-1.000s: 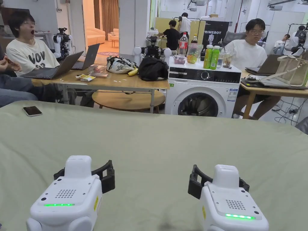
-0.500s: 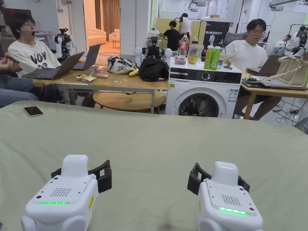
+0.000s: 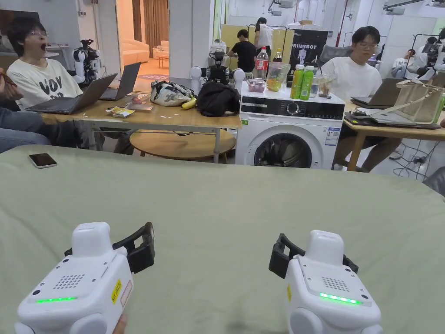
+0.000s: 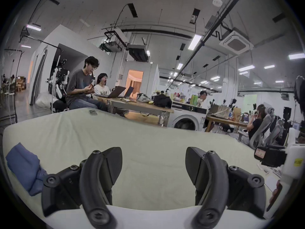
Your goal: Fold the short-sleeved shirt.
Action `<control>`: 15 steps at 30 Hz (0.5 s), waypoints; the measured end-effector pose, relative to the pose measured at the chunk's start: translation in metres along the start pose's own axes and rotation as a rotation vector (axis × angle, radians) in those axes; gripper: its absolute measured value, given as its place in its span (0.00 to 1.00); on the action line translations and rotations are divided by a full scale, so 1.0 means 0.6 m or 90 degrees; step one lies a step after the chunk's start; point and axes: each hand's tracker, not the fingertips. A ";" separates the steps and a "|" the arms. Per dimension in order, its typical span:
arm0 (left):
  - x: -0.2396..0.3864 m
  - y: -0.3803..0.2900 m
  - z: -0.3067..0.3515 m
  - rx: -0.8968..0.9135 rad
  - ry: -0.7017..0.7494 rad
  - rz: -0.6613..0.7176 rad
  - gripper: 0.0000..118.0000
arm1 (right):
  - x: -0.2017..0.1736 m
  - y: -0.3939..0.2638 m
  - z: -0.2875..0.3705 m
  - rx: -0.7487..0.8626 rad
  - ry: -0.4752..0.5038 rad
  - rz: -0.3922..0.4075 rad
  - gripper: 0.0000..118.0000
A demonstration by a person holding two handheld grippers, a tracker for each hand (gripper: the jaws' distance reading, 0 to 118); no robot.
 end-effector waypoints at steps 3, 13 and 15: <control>0.010 -0.002 0.002 0.016 0.013 -0.041 0.72 | 0.002 0.002 -0.001 -0.003 0.004 -0.001 0.69; 0.022 0.000 0.001 0.006 0.030 -0.065 0.72 | 0.003 0.008 -0.008 -0.013 0.014 -0.005 0.69; 0.022 0.001 -0.001 -0.002 0.036 -0.066 0.72 | 0.004 0.007 -0.010 -0.012 0.013 -0.004 0.69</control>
